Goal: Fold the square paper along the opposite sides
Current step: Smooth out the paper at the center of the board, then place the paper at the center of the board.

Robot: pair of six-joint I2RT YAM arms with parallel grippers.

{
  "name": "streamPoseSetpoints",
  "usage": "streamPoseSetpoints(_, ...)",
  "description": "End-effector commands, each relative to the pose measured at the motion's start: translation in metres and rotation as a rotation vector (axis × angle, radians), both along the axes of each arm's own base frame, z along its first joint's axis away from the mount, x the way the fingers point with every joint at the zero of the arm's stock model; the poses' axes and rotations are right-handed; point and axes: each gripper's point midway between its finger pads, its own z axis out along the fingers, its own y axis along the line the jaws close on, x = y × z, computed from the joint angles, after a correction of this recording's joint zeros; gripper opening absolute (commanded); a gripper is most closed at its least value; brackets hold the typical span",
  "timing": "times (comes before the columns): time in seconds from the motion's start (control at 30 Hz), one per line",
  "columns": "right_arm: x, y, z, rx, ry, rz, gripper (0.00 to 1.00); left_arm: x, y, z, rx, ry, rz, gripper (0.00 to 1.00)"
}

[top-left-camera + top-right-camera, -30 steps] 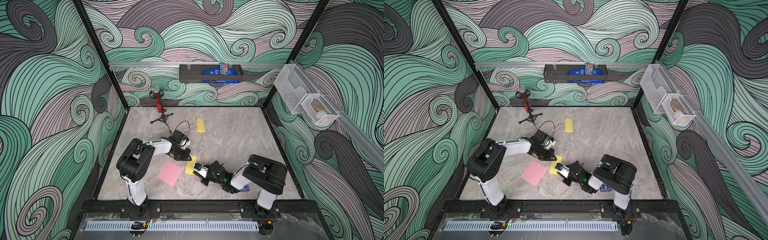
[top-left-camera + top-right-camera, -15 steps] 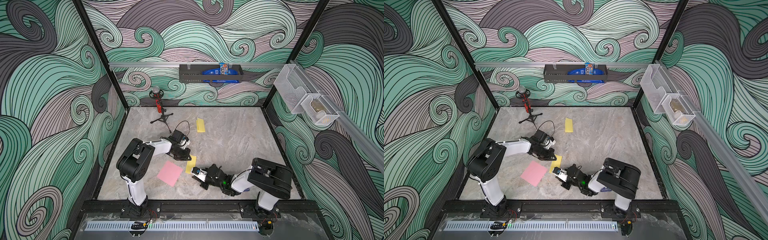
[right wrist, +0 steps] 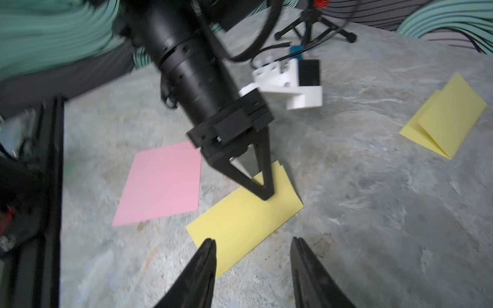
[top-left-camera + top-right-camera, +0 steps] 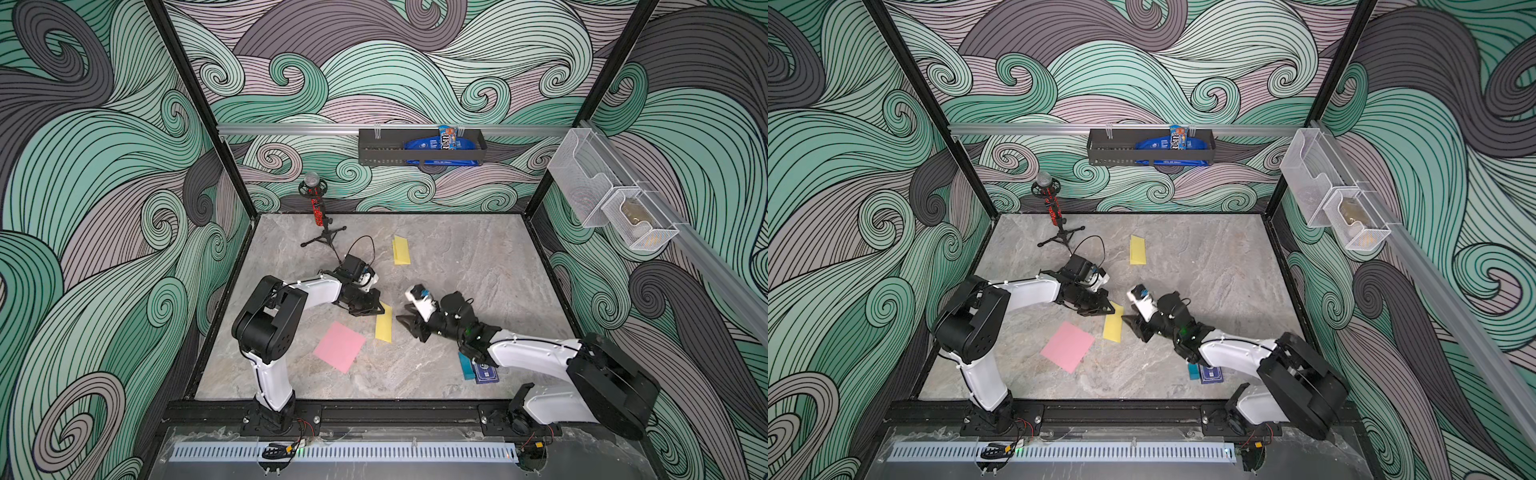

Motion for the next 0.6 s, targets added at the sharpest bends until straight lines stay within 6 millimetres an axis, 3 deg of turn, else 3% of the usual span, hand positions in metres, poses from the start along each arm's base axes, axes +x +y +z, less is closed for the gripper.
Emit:
streamPoseSetpoints(0.0,0.000,-0.004,0.002,0.184,0.321,-0.006,0.51,0.028,-0.017,0.048,-0.160,-0.049,0.018,0.00)
streamPoseSetpoints(0.13,0.017,-0.002,0.003,0.333,0.599,0.019,0.49,0.042,-0.026,0.081,-0.305,-0.069,0.016,0.00)
streamPoseSetpoints(0.23,0.021,-0.001,-0.004,0.407,0.802,0.062,0.48,0.043,-0.035,0.095,-0.399,-0.061,-0.014,0.00)
streamPoseSetpoints(0.57,0.030,-0.003,-0.004,0.478,0.812,0.059,0.47,0.041,-0.039,0.103,-0.475,-0.057,-0.017,0.00)
